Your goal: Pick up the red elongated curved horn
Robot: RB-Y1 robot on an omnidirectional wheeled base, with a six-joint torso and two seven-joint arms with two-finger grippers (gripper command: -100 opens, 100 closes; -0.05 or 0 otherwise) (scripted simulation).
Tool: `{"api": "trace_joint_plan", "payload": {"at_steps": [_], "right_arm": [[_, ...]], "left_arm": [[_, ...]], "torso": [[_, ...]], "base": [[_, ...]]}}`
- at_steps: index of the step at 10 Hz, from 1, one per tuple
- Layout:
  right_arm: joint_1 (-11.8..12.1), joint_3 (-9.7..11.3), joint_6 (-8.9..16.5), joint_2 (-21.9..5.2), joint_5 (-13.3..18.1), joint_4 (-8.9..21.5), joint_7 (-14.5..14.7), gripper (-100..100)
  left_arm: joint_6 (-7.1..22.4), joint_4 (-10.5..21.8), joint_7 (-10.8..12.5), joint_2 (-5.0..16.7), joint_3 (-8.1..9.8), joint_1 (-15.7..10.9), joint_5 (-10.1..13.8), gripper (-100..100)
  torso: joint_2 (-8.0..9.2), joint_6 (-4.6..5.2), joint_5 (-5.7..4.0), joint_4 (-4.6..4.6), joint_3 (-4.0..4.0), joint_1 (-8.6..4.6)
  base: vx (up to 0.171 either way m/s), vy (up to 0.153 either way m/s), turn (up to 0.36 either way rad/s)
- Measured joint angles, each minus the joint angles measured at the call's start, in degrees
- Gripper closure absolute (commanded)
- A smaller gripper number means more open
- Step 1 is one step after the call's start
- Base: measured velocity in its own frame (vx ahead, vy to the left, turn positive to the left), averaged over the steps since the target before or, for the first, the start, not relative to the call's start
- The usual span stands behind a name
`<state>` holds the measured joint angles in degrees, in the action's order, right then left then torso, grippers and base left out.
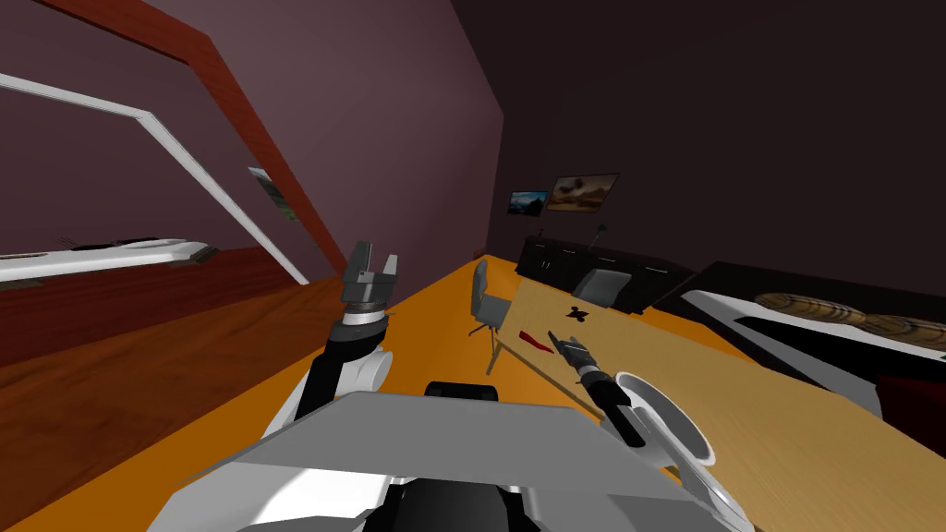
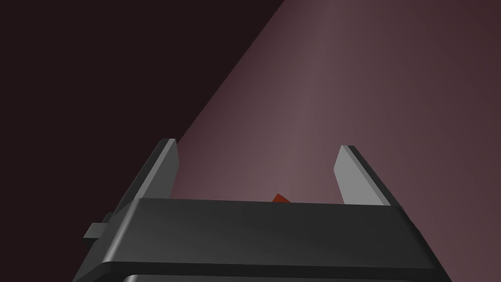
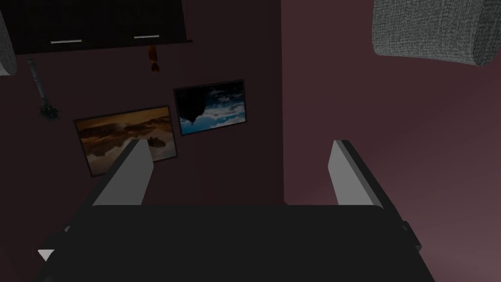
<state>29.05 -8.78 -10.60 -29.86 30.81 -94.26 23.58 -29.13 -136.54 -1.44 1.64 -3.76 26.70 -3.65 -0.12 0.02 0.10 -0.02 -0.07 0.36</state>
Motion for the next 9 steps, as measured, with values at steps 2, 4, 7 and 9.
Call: {"api": "trace_joint_plan", "payload": {"at_steps": [2,4,7,9], "right_arm": [[-1.04,0.94,1.09,-1.79,1.55,3.17,1.46,-100],[-1.75,1.37,0.72,-2.76,2.96,7.29,3.25,-100],[-2.20,4.10,2.88,-6.48,5.11,11.13,5.41,-100],[-2.95,5.67,3.42,-8.19,6.64,14.62,7.29,-100]], "left_arm": [[0.00,0.00,0.00,0.00,0.00,0.00,0.00,0],[0.00,0.00,0.00,0.00,0.00,0.00,0.00,0],[0.00,0.00,0.00,0.00,0.00,0.00,0.00,0],[0.00,0.00,0.00,0.00,0.01,0.00,0.00,0]], "torso": [[0.02,0.01,-0.03,0.00,0.01,-0.13],[0.07,0.01,-0.05,0.01,0.04,-0.18],[0.06,0.02,-0.03,0.01,0.03,-0.12],[0.03,0.04,-0.02,0.00,0.01,-0.12]], "base": [[0.046,0.055,0.070],[0.045,0.072,0.129],[0.057,0.077,0.071],[0.055,0.060,0.050]]}}
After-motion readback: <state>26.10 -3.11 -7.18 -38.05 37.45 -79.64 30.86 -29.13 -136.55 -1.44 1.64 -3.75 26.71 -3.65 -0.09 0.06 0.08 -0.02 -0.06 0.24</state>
